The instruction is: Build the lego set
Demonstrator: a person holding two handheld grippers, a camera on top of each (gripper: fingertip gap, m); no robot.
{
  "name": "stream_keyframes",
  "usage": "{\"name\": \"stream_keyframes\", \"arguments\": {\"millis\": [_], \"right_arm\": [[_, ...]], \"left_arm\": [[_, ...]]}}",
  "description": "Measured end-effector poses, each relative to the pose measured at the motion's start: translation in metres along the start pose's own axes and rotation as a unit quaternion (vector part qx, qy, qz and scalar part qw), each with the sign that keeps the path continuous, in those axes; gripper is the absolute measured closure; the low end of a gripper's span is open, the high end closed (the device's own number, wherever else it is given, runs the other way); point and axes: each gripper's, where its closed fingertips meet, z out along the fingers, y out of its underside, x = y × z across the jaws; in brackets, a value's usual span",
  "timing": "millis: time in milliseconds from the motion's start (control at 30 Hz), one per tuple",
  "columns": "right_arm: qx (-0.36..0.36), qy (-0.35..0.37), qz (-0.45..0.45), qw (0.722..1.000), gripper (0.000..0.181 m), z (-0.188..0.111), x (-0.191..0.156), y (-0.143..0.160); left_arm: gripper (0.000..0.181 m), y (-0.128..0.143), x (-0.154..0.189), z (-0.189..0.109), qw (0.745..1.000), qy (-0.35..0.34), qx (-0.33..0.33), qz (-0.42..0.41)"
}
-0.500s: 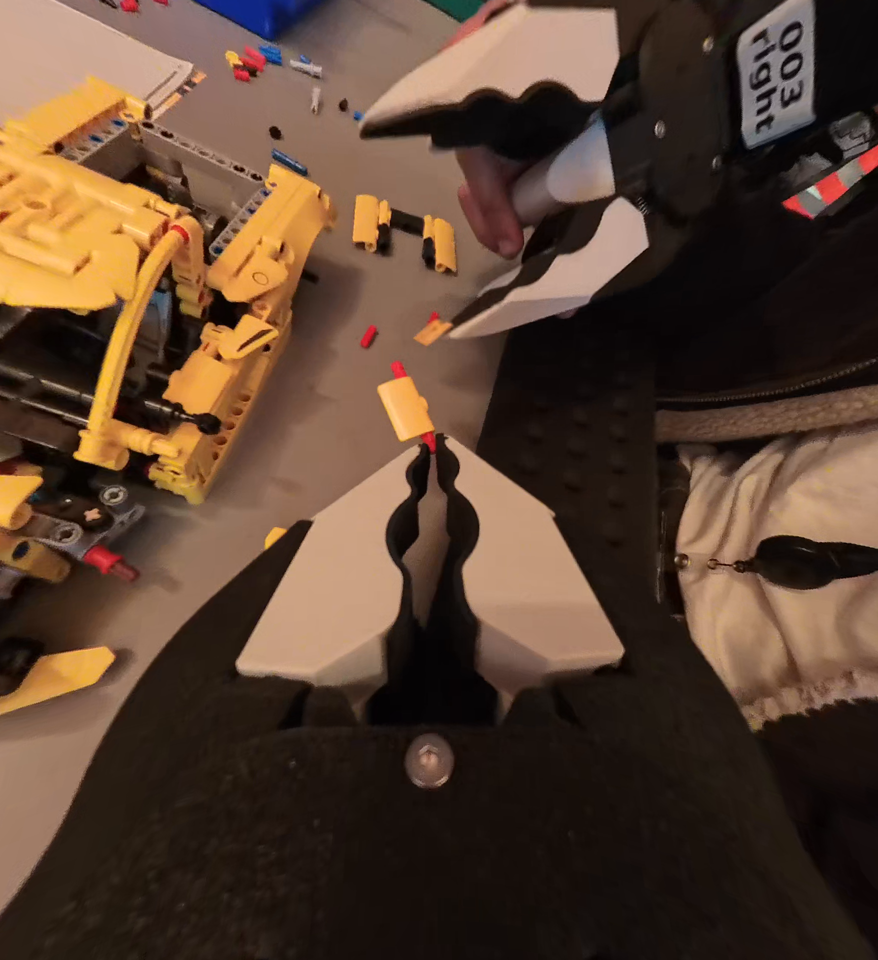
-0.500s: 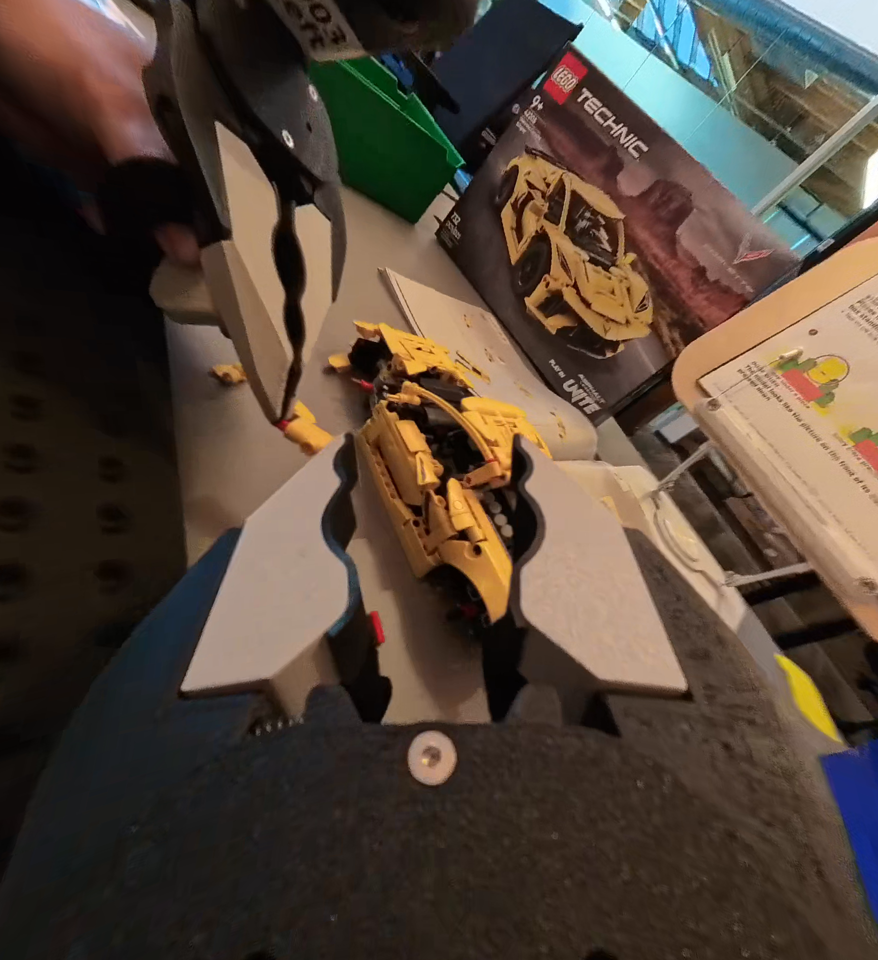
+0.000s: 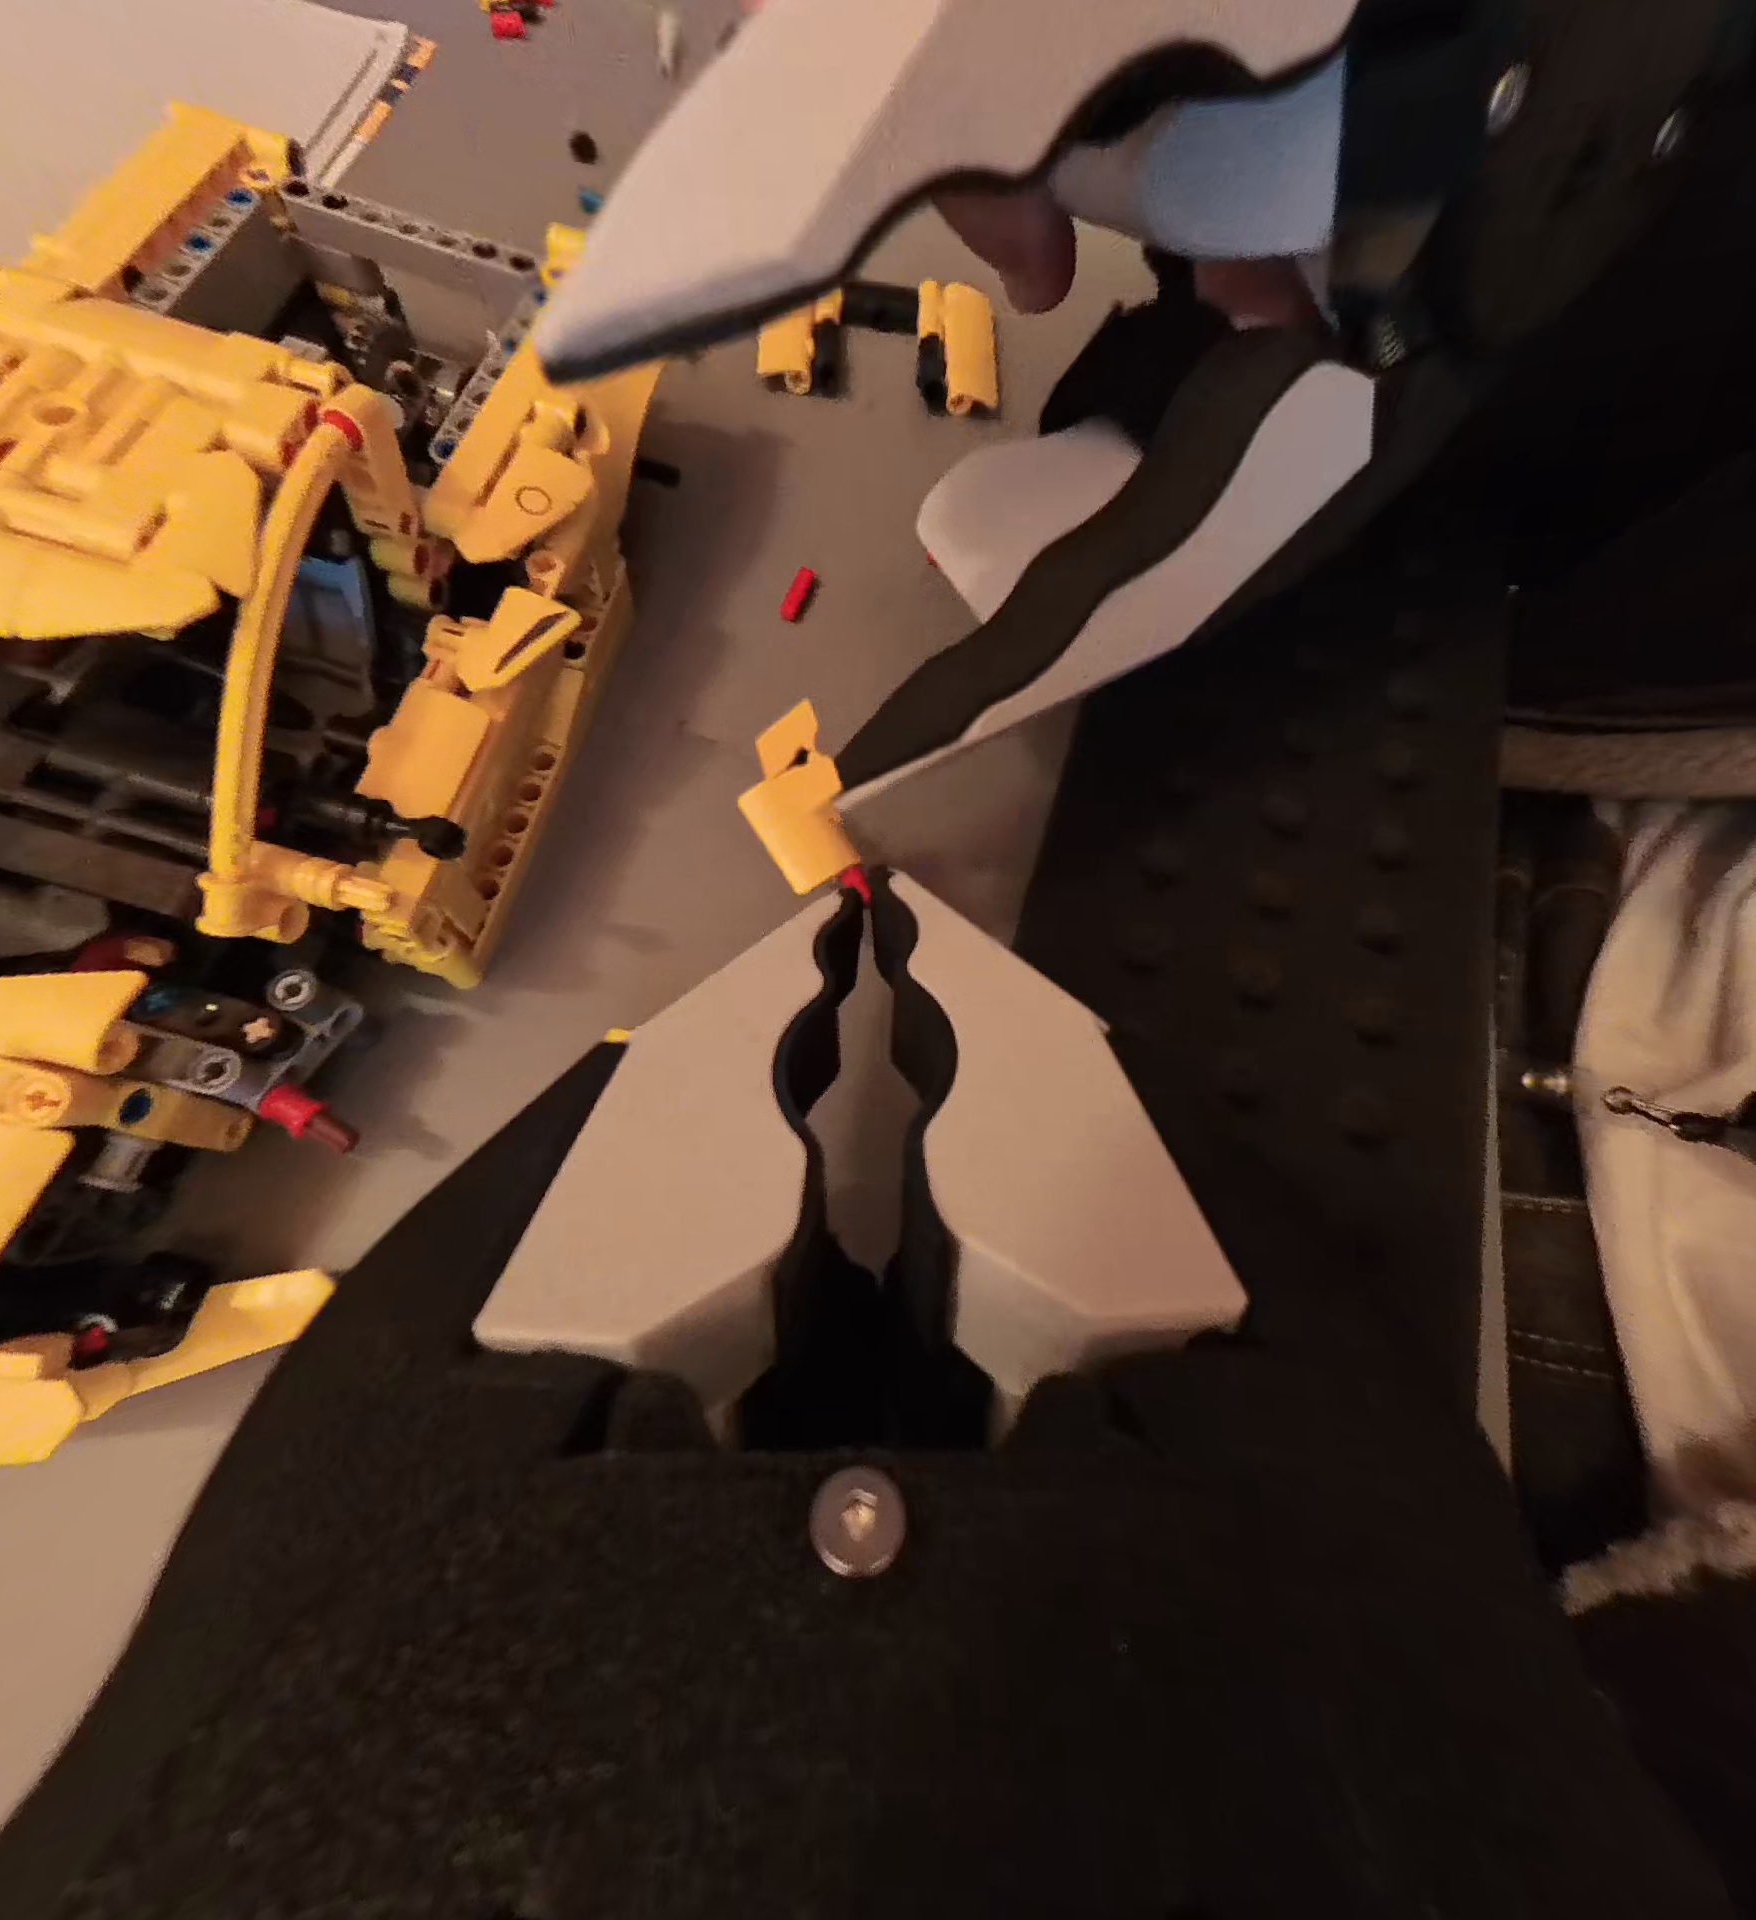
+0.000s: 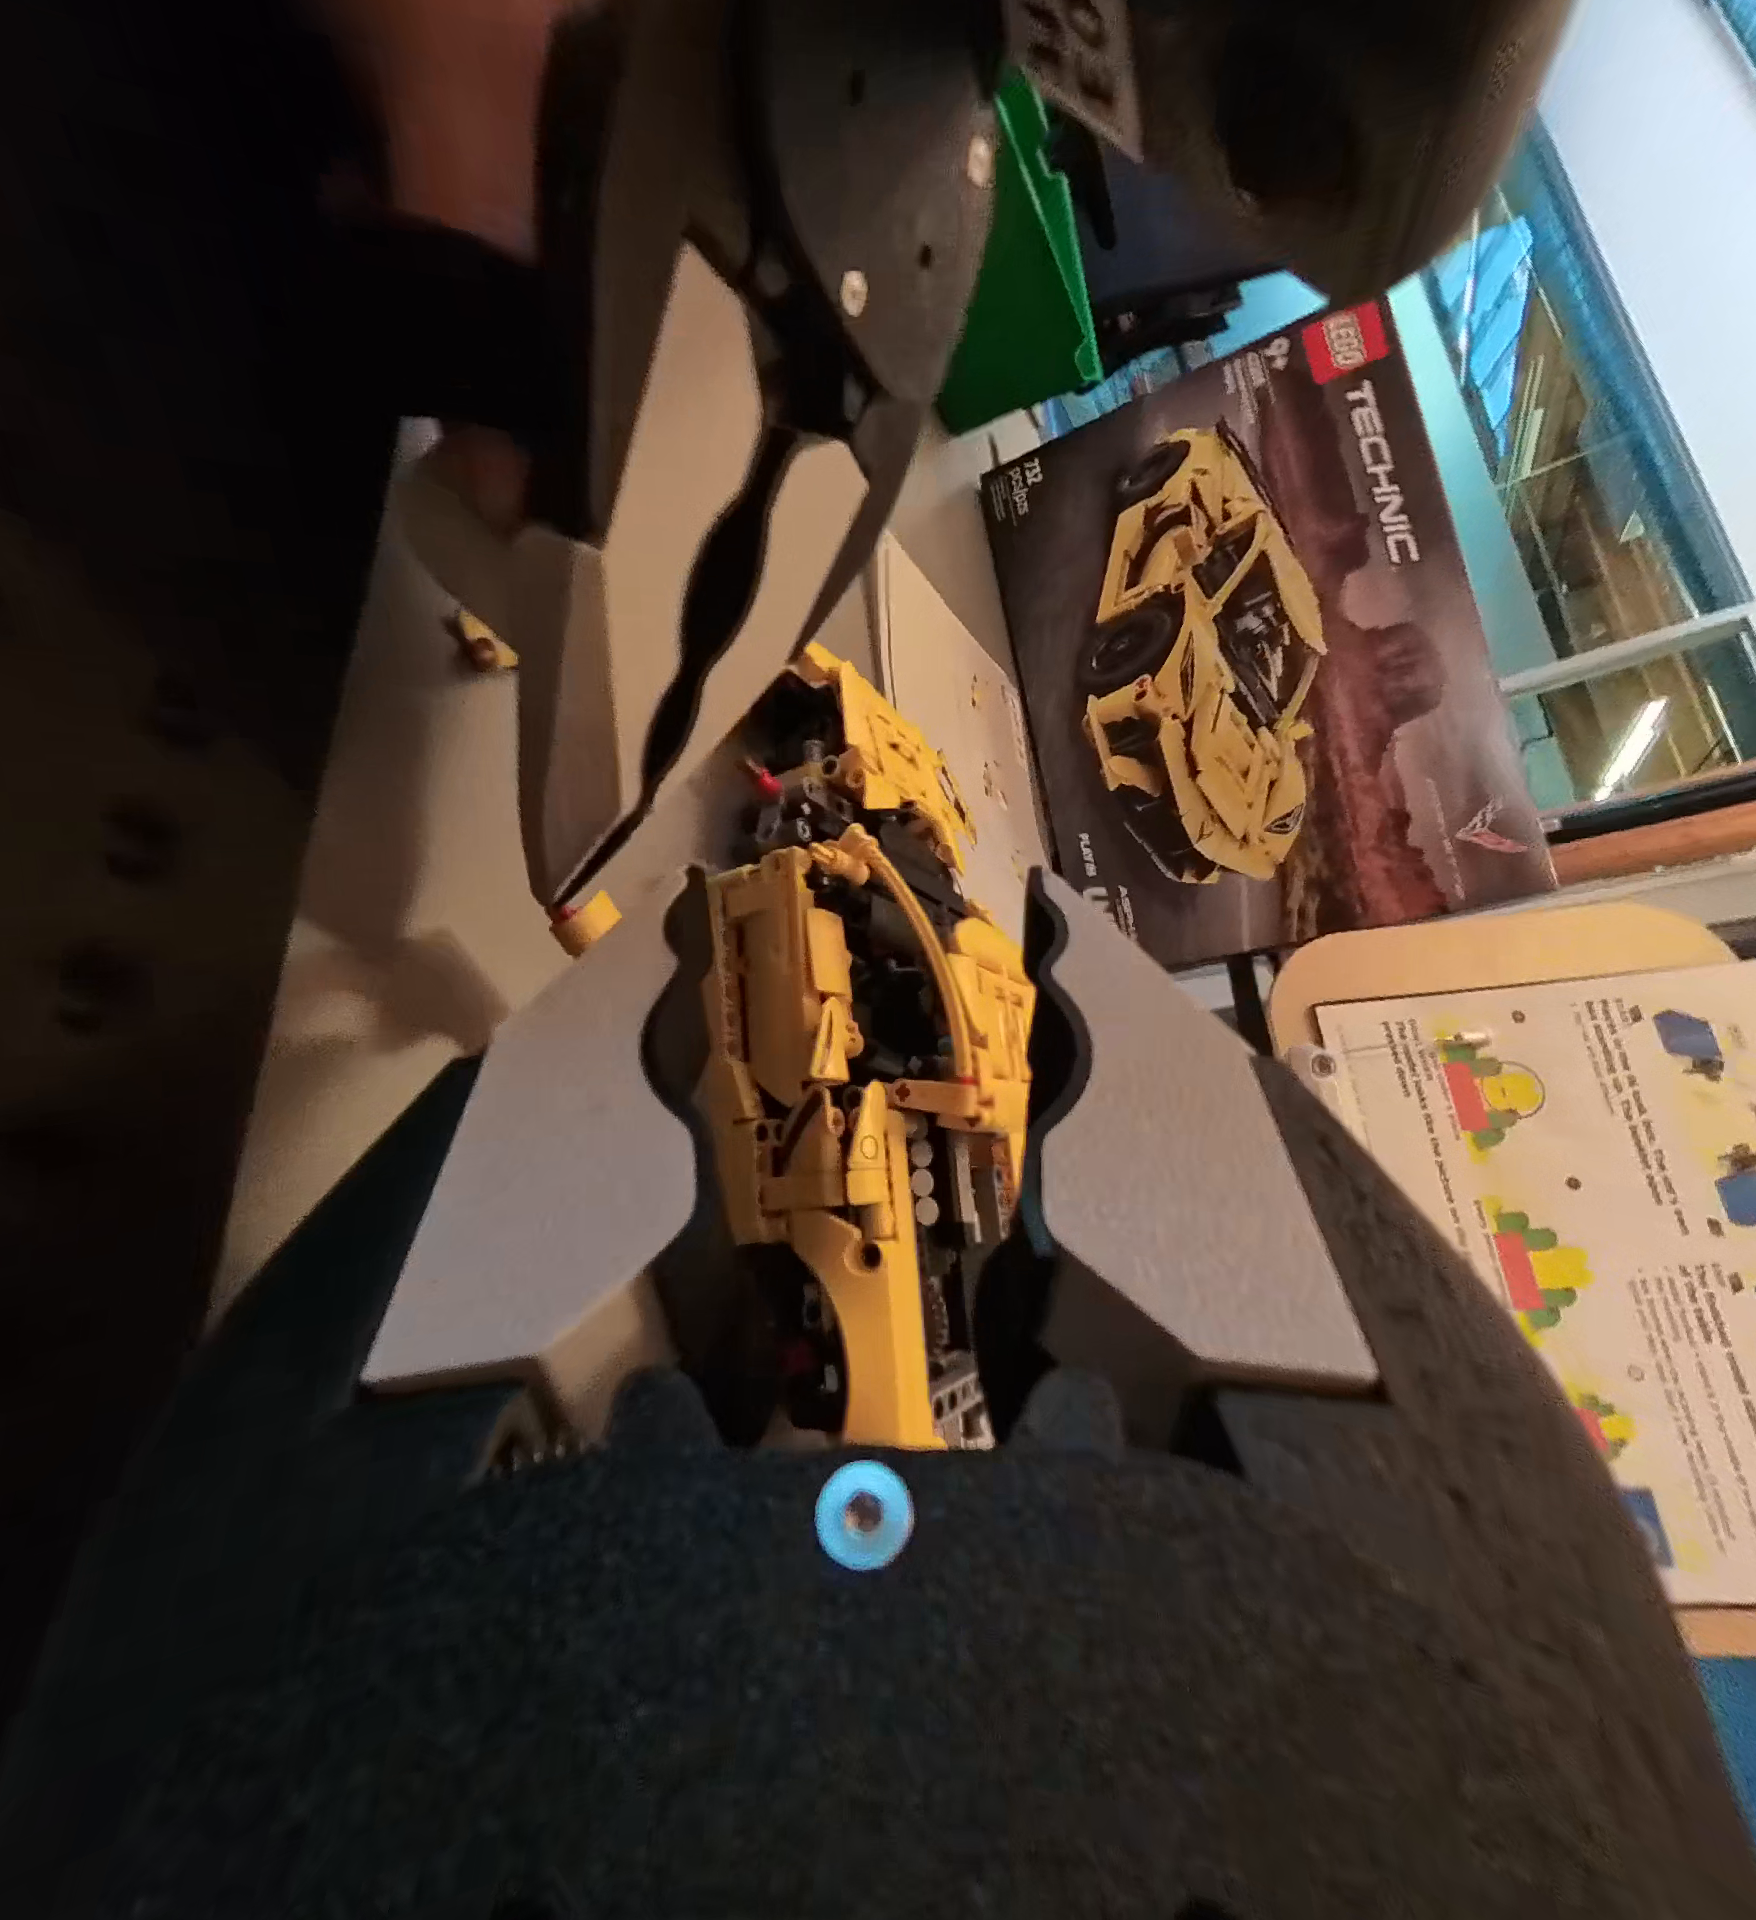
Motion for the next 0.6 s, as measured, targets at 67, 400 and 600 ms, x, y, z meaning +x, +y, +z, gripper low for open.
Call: {"name": "stream_keyframes", "arguments": {"millis": [67,400,600], "right_arm": [[0.002,-0.004,-0.003,1.000,0.122,-0.001,-0.005,-0.001],[0.026,-0.010,0.026,0.999,0.122,-0.008,-0.009,0.001],[0.083,-0.023,0.100,0.991,0.125,-0.014,0.018,-0.001]], "left_arm": [[0.180,0.002,0.002,0.001,1.000,0.010,-0.006,0.001],[0.181,0.004,0.012,0.001,0.999,0.050,-0.011,0.011],[0.181,0.007,0.012,0.004,0.998,0.048,-0.024,0.014]]}}
